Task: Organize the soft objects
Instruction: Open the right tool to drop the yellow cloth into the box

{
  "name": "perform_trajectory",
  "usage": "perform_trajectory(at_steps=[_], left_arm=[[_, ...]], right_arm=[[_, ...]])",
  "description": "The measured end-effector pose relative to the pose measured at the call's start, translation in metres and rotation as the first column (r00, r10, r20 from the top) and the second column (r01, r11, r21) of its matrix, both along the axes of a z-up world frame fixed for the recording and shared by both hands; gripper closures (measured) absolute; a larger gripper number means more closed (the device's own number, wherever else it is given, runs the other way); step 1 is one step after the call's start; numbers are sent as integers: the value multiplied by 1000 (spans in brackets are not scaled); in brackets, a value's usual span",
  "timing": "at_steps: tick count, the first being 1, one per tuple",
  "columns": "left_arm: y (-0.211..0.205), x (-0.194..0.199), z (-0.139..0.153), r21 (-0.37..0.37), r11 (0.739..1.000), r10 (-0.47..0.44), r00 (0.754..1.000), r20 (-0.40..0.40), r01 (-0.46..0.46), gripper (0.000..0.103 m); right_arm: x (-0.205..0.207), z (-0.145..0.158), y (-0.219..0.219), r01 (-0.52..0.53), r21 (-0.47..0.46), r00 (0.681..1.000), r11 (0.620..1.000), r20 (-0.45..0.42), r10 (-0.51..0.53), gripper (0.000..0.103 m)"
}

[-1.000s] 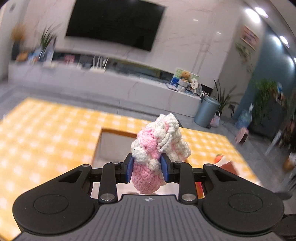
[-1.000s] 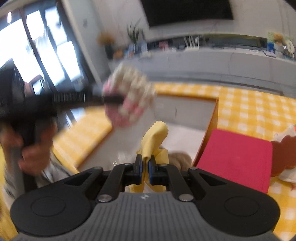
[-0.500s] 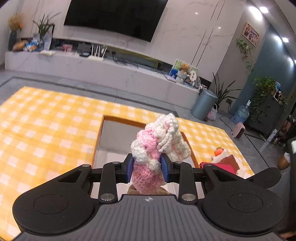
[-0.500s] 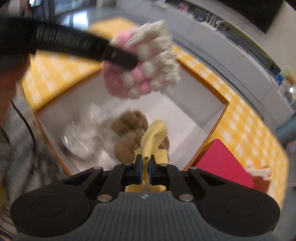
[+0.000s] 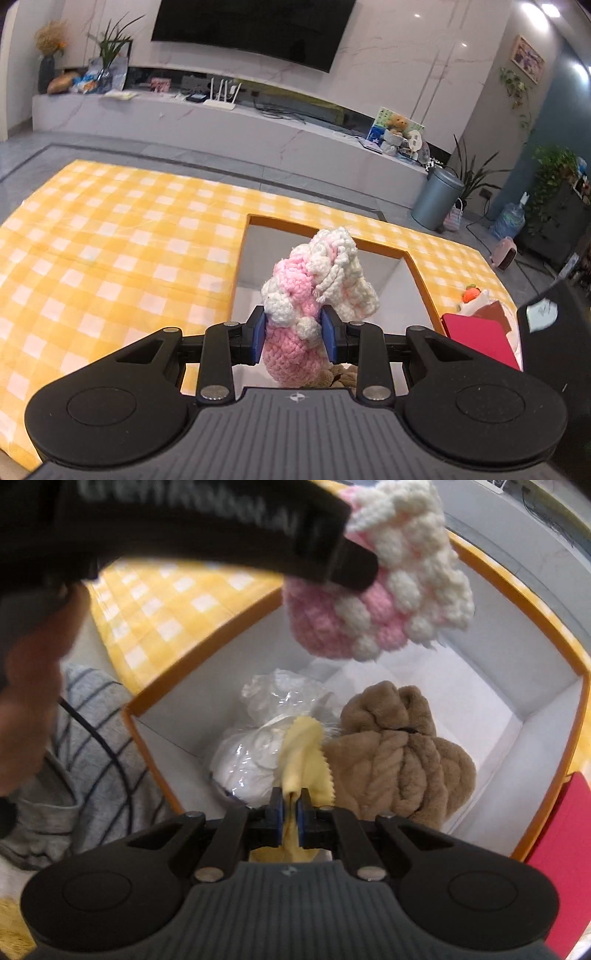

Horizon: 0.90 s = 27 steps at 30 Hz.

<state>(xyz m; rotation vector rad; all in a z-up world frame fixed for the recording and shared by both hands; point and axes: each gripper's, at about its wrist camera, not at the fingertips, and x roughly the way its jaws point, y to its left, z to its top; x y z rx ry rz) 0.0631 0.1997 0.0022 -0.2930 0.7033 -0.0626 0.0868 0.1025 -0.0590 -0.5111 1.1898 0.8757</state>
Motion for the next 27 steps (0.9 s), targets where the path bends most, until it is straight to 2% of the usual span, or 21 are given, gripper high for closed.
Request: perform_trajectory(at_steps=[1, 3, 7, 9, 11, 12, 14, 15, 16, 19, 22, 24, 26, 27], left_arm=[[2, 0, 0, -9, 1000, 1, 1000, -1, -1, 68], [2, 0, 1, -10, 1000, -1, 1000, 1, 1, 68], [-4, 3, -1, 10, 1000, -18, 999, -27, 18, 68], [-10, 5, -4, 28, 999, -24, 998, -57, 26, 68], [-14, 6, -7, 40, 999, -21, 997, -68, 24, 68], [-15, 7, -8, 46, 999, -18, 997, -73, 22, 68], [-18, 10, -9, 57, 998, -6, 997, -80, 11, 68], [-21, 11, -10, 69, 998, -5, 996, -88, 11, 68], [-23, 13, -11, 83, 997, -1, 995, -98, 9, 68], [-30, 17, -17, 145, 989, 45, 989, -139, -25, 68], [-36, 20, -22, 206, 978, 78, 983, -169, -42, 65], [-37, 20, -23, 219, 974, 86, 983, -165, -49, 55], [-38, 17, -19, 229, 971, 99, 986, -132, -67, 29], [-37, 16, -17, 212, 975, 91, 989, -119, -65, 28]], right_arm=[[1, 0, 0, 5, 4, 1000, 1000, -7, -5, 90], [1, 4, -3, 28, 4, 1000, 1000, -11, -27, 56], [-2, 24, -12, 30, 43, 999, 999, 18, -31, 49], [-3, 37, -14, 25, 46, 998, 999, 49, -27, 36], [-7, 50, -16, 4, 9, 987, 1000, 161, -5, 35], [-8, 56, -18, 14, -23, 971, 1000, 240, -8, 35], [-13, 64, -25, 78, -58, 903, 995, 427, -46, 35], [-13, 67, -31, 106, -55, 881, 993, 469, -68, 34], [-12, 68, -37, 134, -43, 871, 990, 481, -97, 34], [-7, 69, -56, 190, 50, 874, 980, 445, -192, 34], [1, 64, -64, 236, 80, 866, 968, 435, -247, 33], [8, 57, -68, 265, 96, 864, 959, 417, -281, 23], [12, 47, -69, 288, 113, 863, 951, 399, -309, 23], [13, 44, -70, 295, 121, 864, 948, 390, -318, 23]])
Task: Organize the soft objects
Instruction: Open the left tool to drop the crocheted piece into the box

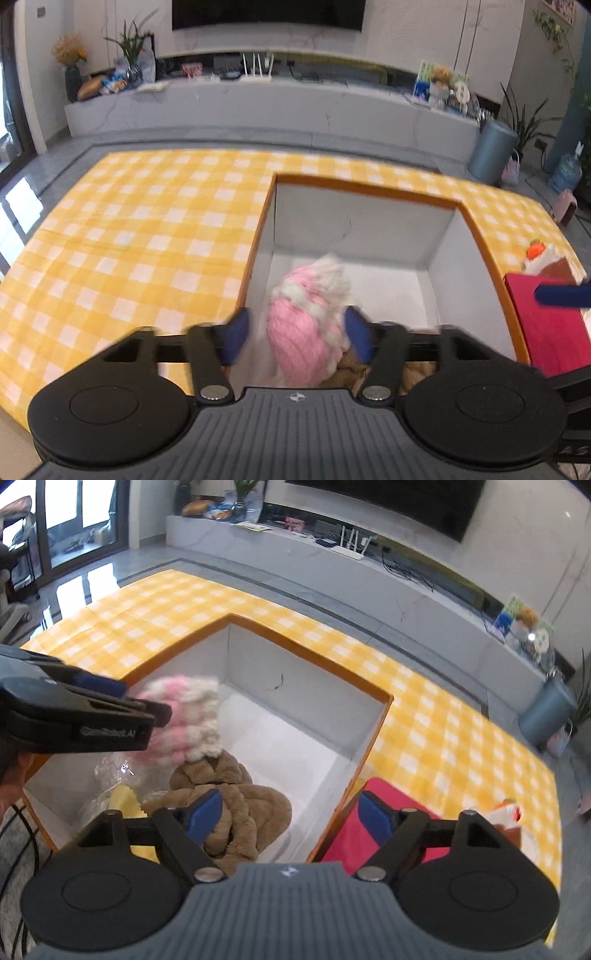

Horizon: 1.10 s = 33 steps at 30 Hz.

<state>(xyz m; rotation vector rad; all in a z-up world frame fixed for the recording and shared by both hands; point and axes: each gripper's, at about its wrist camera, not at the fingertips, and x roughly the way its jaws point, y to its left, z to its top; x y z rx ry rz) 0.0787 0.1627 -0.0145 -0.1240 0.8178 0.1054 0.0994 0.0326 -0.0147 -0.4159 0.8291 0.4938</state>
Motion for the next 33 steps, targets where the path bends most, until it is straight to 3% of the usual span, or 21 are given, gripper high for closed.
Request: perform_trajectory(at_steps=[1, 3, 10, 14, 26, 30, 33], left_arm=[[2, -1, 2, -20, 1000, 4, 1000, 5, -4, 20], [6, -4, 7, -66, 998, 23, 1000, 20, -22, 14], [22, -4, 13, -122, 988, 96, 995, 19, -93, 13], [27, -9, 16, -138, 980, 152, 987, 61, -142, 13], [0, -14, 34, -42, 997, 67, 989, 134, -62, 8], [-16, -16, 37, -9, 1000, 6, 988, 151, -5, 8], [-23, -19, 40, -9, 1000, 12, 983, 183, -11, 6]], right_arm=[[1, -2, -1, 7, 14, 1000, 1000, -6, -6, 23], [1, -9, -3, 20, 39, 1000, 999, -22, -19, 23], [0, -18, -5, 48, 67, 998, 997, -38, -45, 21], [1, -11, -7, 55, 110, 998, 992, -18, -53, 20], [-6, -4, -23, 104, 143, 994, 984, 29, -109, 16], [-12, 4, -41, 146, 203, 986, 968, 53, -160, 15], [-15, 11, -57, 184, 256, 976, 949, 64, -207, 14]])
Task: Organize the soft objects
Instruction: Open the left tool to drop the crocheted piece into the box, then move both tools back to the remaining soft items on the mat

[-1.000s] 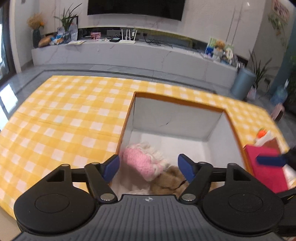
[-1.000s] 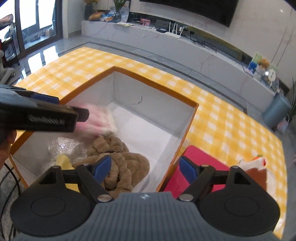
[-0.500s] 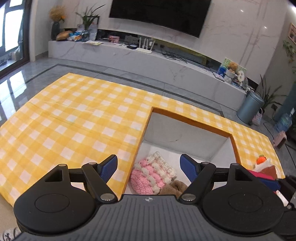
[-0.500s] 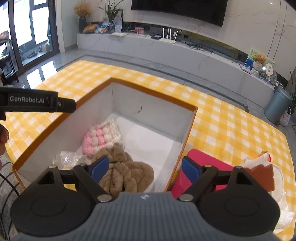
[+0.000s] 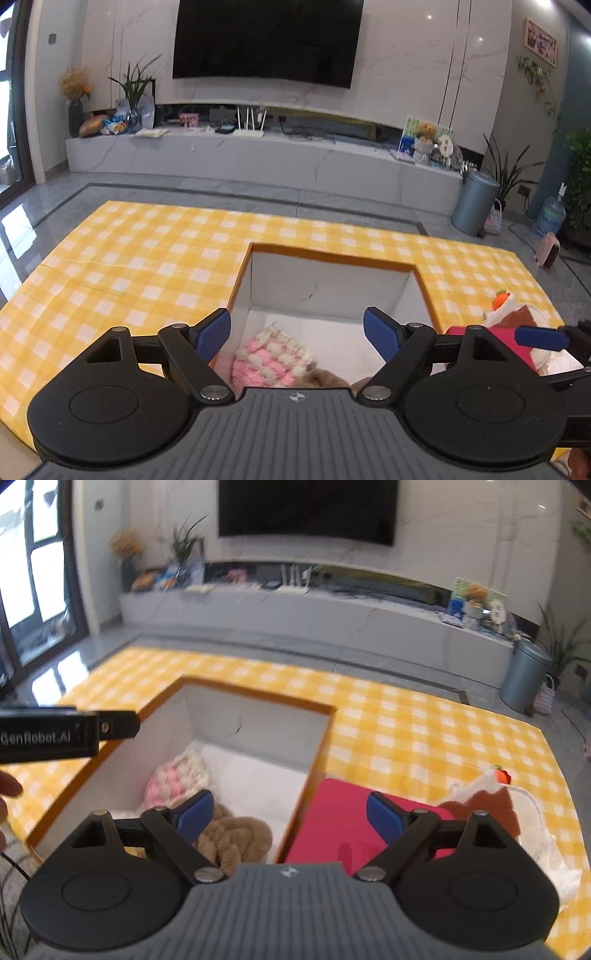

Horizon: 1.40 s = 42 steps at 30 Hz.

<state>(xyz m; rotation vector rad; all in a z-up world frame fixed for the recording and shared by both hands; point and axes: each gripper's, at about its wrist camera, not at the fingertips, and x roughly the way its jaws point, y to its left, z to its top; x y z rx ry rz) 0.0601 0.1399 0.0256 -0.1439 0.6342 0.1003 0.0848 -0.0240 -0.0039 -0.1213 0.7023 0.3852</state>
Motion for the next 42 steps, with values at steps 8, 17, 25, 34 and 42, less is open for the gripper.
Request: perform_trajectory(at_steps=[8, 17, 25, 34, 42], left_arm=[[-25, -16, 10, 22, 998, -65, 990, 124, 63, 0], [-59, -37, 26, 115, 993, -58, 973, 225, 33, 0], [-97, -22, 22, 183, 972, -175, 975, 137, 149, 0], [-149, -6, 22, 131, 947, -305, 948, 89, 292, 0], [-208, 6, 10, 173, 914, -384, 921, 69, 368, 0]], right_arm=[[-11, -3, -45, 104, 55, 995, 993, 2, -104, 14], [-10, -2, -116, 311, 54, 950, 949, 23, -313, 14], [-21, 2, -185, 421, 156, 903, 893, 15, -429, 12], [-32, -14, -261, 566, 214, 819, 796, -31, -573, 10], [-29, -46, -303, 637, 283, 768, 717, -152, -622, 10]])
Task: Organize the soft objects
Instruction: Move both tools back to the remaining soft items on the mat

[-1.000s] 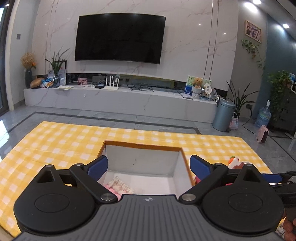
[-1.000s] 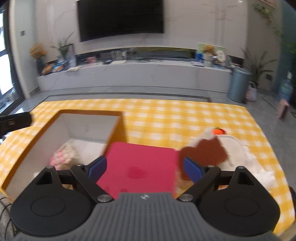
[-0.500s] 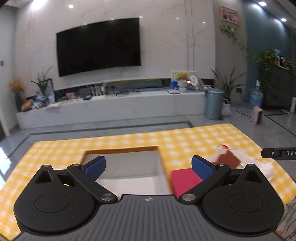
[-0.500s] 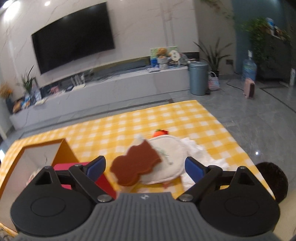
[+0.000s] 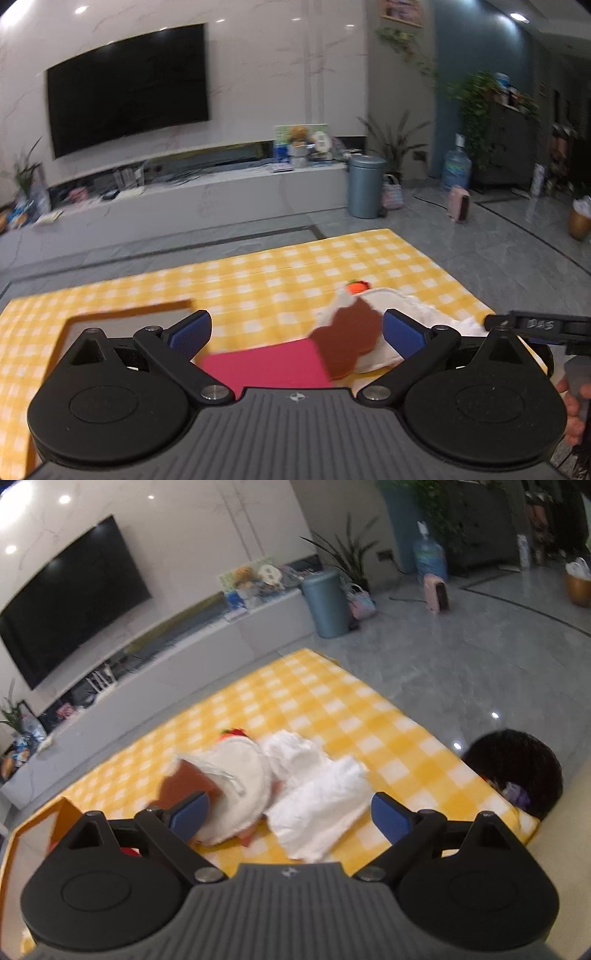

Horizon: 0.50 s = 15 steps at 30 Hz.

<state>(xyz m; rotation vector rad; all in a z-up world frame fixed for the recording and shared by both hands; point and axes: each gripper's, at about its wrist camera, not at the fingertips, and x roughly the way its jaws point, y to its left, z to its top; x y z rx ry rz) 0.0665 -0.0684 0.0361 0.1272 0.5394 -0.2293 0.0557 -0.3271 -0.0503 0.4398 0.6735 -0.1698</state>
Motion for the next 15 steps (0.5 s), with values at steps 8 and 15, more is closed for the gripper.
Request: perform_trajectory(at_steps=[8, 15], left_arm=[[-66, 26, -30, 87, 981, -176, 984, -10, 176, 0], [-104, 54, -71, 295, 922, -234, 967, -97, 252, 0]], right_arm=[[14, -26, -6, 29, 29, 998, 999, -58, -28, 10], [17, -37, -19, 75, 61, 994, 995, -84, -69, 10]])
